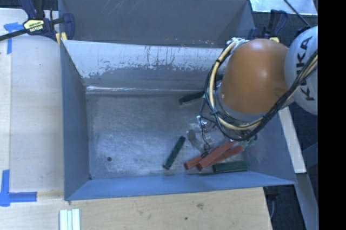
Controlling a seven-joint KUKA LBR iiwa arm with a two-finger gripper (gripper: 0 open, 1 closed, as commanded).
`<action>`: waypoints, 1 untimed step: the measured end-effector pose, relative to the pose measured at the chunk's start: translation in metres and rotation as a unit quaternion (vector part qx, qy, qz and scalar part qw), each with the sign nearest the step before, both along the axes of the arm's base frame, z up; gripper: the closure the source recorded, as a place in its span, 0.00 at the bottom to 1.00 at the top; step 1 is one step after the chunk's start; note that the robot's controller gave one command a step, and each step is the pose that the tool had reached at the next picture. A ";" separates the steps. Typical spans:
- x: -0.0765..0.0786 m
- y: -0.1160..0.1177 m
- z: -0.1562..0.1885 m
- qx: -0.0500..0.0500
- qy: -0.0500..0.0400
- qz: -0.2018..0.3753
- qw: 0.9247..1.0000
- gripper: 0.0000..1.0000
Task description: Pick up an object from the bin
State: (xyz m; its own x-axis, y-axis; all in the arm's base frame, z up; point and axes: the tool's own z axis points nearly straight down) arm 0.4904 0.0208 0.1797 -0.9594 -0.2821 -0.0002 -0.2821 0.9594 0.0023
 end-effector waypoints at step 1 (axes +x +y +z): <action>0.001 -0.003 0.001 -0.001 -0.001 -0.002 1.000 0.00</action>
Offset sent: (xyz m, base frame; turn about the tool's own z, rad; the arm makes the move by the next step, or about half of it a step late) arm 0.0000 0.0000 0.0000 0.0000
